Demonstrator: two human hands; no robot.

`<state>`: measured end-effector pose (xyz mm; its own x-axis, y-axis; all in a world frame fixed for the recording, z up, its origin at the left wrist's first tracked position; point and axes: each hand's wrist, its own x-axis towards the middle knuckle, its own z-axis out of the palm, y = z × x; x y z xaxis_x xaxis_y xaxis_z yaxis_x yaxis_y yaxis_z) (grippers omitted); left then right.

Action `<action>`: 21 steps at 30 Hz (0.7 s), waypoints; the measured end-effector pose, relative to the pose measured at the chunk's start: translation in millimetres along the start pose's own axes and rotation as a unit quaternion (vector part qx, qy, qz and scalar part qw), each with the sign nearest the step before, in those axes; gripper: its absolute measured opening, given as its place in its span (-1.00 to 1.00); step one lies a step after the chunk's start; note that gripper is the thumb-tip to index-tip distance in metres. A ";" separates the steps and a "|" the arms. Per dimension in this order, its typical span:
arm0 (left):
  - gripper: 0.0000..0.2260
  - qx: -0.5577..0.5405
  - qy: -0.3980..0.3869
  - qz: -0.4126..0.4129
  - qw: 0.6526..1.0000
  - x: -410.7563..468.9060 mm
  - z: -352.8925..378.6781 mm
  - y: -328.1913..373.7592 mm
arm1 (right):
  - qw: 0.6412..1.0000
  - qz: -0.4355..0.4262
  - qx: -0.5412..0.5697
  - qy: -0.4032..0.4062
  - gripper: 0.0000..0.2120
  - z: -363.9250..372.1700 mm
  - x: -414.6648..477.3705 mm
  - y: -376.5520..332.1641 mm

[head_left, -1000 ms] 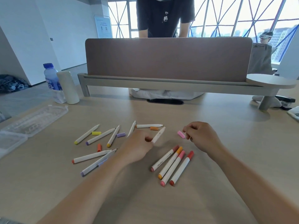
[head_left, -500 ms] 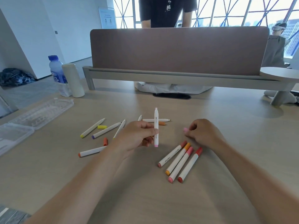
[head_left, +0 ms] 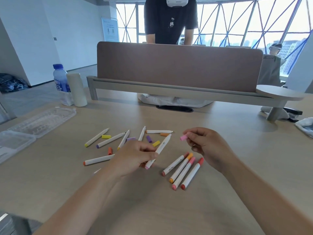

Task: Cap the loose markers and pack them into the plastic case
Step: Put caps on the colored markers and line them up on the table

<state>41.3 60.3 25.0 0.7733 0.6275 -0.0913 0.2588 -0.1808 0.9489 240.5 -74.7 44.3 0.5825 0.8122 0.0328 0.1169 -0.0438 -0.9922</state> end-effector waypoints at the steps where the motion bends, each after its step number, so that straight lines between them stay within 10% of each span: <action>1: -0.90 0.014 -0.007 0.002 1.000 -3.7 -0.3 0.2 | 1.000 -0.008 -0.005 0.007 -0.81 1.3 -3.6 -1.3; 21: -0.89 0.096 -0.007 -0.018 0.995 -13.3 7.9 3.3 | 0.990 -0.043 -0.134 0.011 -0.85 20.7 -20.0 -14.3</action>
<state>36.4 45.4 26.9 0.7694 0.6256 -0.1289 0.3902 -0.3006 0.8703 210.6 -78.3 55.3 0.5773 0.8075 0.1215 0.3749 -0.1299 -0.9179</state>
